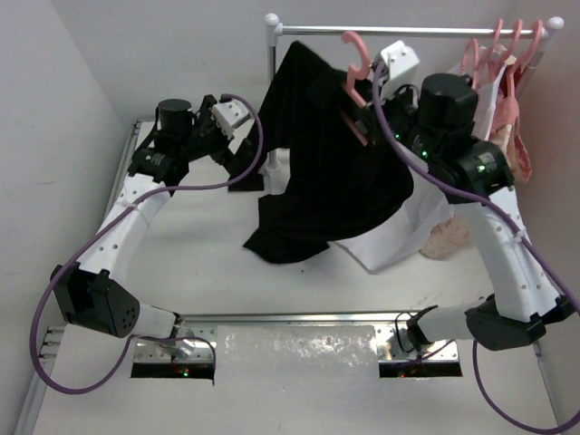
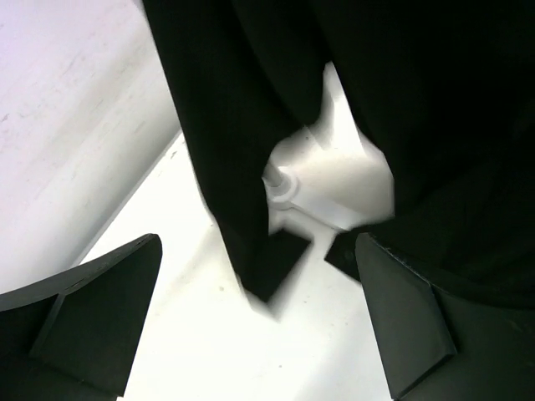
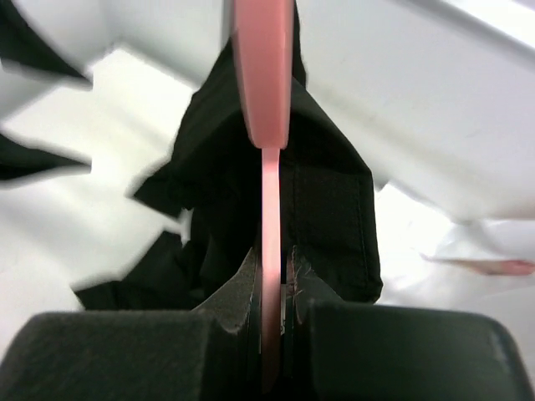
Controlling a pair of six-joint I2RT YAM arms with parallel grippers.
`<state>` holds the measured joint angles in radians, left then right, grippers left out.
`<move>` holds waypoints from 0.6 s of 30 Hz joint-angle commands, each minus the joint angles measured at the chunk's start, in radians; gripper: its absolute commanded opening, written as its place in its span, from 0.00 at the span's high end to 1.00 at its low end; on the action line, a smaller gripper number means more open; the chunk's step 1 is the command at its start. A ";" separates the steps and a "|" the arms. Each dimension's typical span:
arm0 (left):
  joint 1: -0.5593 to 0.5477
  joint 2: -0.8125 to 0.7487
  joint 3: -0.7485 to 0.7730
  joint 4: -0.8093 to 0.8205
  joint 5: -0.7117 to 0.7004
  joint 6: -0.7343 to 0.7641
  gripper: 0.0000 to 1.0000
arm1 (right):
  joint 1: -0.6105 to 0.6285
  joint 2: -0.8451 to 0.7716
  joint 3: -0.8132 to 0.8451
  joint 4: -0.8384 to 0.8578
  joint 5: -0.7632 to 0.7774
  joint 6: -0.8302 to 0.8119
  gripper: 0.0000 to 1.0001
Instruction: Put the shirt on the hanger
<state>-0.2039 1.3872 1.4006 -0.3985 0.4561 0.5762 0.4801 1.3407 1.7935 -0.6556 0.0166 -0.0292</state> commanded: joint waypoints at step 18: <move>0.043 -0.103 0.017 0.020 -0.083 0.054 0.00 | -0.005 -0.083 0.003 -0.192 -0.397 -0.048 1.00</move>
<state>-0.2268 1.2972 1.4357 -0.4358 0.4175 0.5858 0.4747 1.3087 1.8923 -0.9302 -0.2226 -0.0601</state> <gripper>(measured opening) 0.996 0.055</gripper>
